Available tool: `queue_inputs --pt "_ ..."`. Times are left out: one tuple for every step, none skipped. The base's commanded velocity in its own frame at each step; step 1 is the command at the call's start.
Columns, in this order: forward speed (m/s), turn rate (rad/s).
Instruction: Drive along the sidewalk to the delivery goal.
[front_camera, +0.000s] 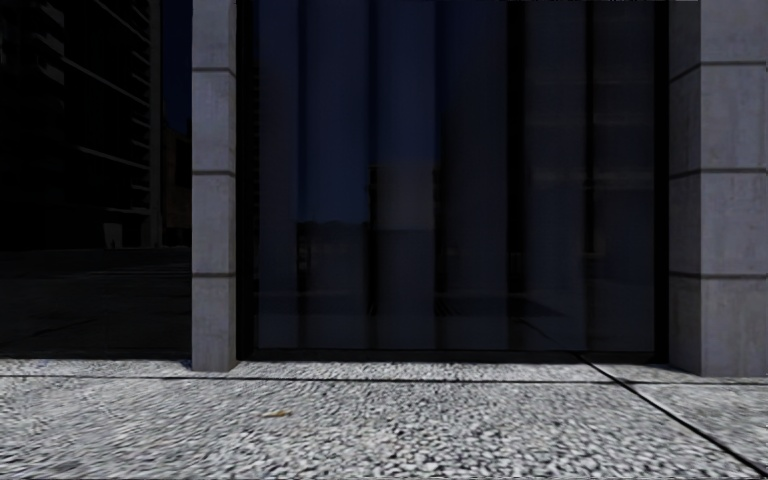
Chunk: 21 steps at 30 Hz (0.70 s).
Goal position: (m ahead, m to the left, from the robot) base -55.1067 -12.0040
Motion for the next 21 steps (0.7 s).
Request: queue_inputs --pt "0.00 1.20" --pt "0.00 1.20" --pt "0.00 1.20" --pt "0.00 1.20" --pt "0.00 1.20" --pt "0.00 1.20" --pt "0.00 1.20" --pt "0.00 1.20" --pt "0.00 1.20" --pt "0.00 1.20" --pt "0.00 1.20" --pt "0.00 1.20" --pt "0.00 1.20" --pt "0.00 1.20" --pt "0.00 1.20" --pt "0.00 1.20" --pt "0.00 1.20" --pt "0.00 1.20" --pt "0.00 1.20" --pt "0.00 1.20" --pt "0.00 1.20"
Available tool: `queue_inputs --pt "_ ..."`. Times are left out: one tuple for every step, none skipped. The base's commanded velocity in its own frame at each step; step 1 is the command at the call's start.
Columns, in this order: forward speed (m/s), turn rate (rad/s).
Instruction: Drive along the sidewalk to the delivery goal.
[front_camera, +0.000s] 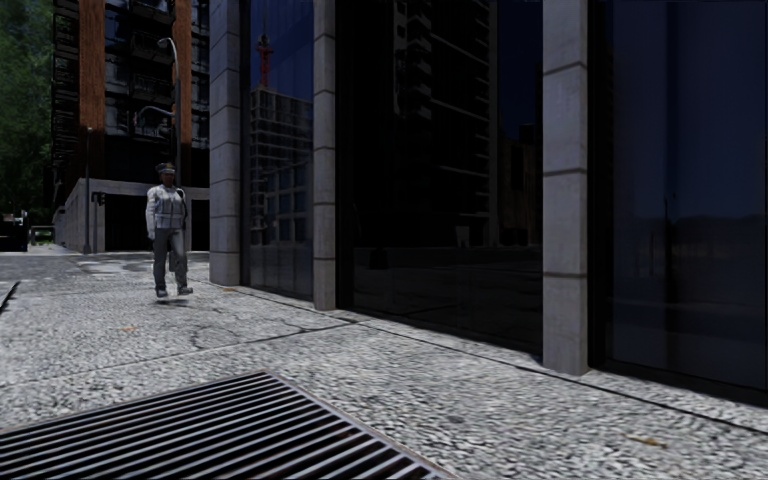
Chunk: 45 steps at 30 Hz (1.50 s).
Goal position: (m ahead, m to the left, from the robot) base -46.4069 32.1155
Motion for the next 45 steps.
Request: queue_inputs --pt "0.00 1.20" --pt "0.00 1.20" --pt "0.00 1.20" --pt "0.00 1.20" --pt "0.00 1.20" --pt "0.00 1.20" --pt "0.00 1.20" --pt "0.00 1.20" --pt "0.00 1.20" --pt "0.00 1.20" --pt "0.00 1.20" --pt "0.00 1.20" --pt "0.00 1.20" --pt "0.00 0.00" --pt "0.00 0.00" --pt "0.00 0.00" --pt "0.00 0.00" --pt "0.00 0.00" --pt "0.00 0.00" --pt "0.00 0.00" --pt "0.00 0.00" --pt "0.00 0.00" --pt "0.07 0.00" --pt "0.07 0.00" --pt "0.26 0.00" --pt "0.48 0.00" --pt "0.73 0.00" --pt "0.90 0.00" --pt "0.97 0.00" --pt "0.97 0.00" --pt "0.98 0.00" --pt "0.99 0.00" --pt "0.99 0.00" --pt "0.99 0.00" --pt "0.99 0.00" --pt "0.99 0.00" --pt "0.99 0.00" --pt "0.99 0.00" --pt "0.99 0.00" --pt "0.99 0.00" --pt "0.99 0.00" --pt "0.99 0.00" --pt "0.99 0.00" --pt "0.99 0.00" --pt "0.99 0.00"
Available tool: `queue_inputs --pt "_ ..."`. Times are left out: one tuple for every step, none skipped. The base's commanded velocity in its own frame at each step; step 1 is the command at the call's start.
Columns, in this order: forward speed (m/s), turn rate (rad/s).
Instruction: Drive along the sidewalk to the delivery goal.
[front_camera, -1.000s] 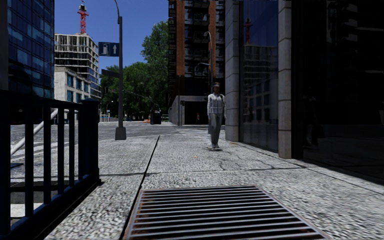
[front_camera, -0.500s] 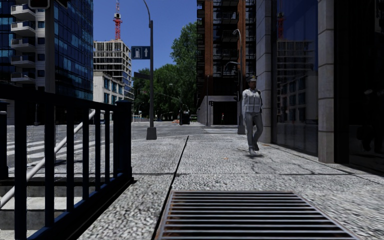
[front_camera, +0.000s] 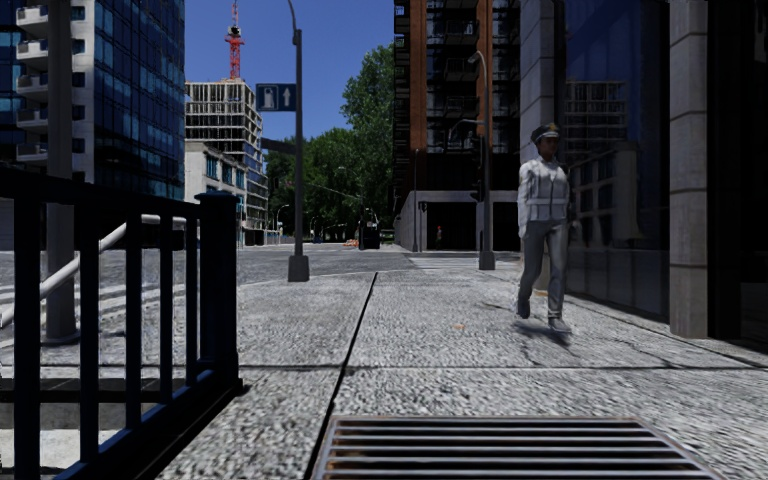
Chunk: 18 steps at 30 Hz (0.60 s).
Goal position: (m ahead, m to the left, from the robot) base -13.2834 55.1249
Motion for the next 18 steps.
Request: queue_inputs --pt "0.99 0.00" --pt "0.99 0.00" --pt "0.99 0.00" --pt "0.99 0.00" --pt "0.99 0.00" --pt "0.99 0.00" --pt "0.99 0.00" --pt "0.99 0.00" --pt "0.99 0.00" --pt "0.99 0.00" --pt "0.99 0.00" --pt "0.99 0.00" --pt "0.99 0.00" --pt "0.99 0.00" --pt "0.99 0.00" --pt "0.99 0.00" --pt "0.99 0.00" --pt "0.99 0.00"
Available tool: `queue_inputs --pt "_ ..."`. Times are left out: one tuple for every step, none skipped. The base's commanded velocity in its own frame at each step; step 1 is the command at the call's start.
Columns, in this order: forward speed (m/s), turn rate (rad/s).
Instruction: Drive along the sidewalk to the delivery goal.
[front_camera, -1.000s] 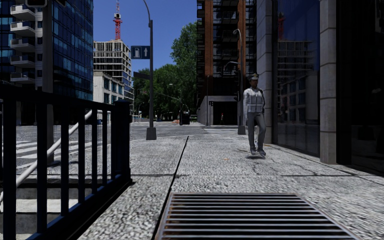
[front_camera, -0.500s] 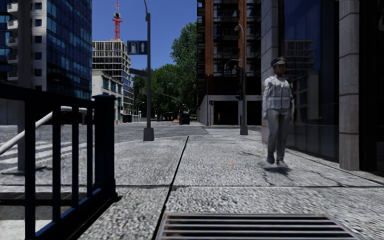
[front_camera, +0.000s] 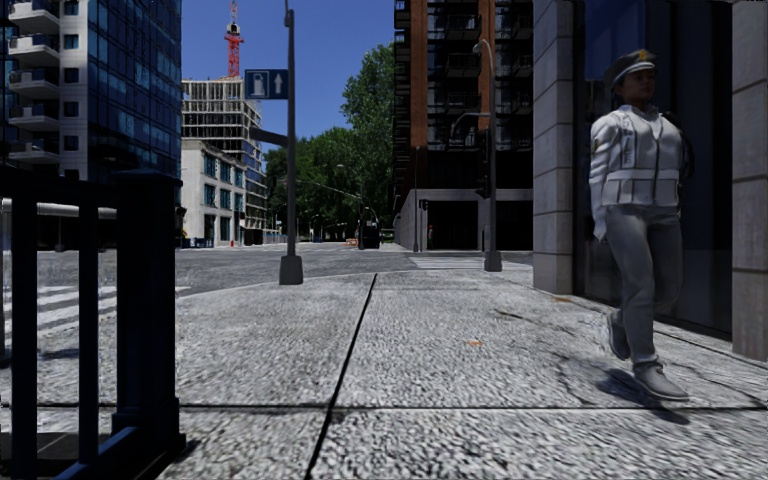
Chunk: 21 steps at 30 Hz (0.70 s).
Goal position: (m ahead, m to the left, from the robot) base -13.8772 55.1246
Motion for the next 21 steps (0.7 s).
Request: queue_inputs --pt "0.99 0.00" --pt "0.99 0.00" --pt "0.99 0.00" --pt "0.99 0.00" --pt "0.99 0.00" --pt "0.99 0.00" --pt "0.99 0.00" --pt "0.99 0.00" --pt "0.99 0.00" --pt "0.99 0.00" --pt "0.99 0.00" --pt "0.99 0.00" --pt "0.99 0.00" --pt "0.99 0.00" --pt "0.99 0.00" --pt "0.99 0.00" --pt "0.99 0.00" --pt "0.99 0.00" --pt "0.99 0.00" --pt "0.99 0.00" --pt "0.99 0.00"
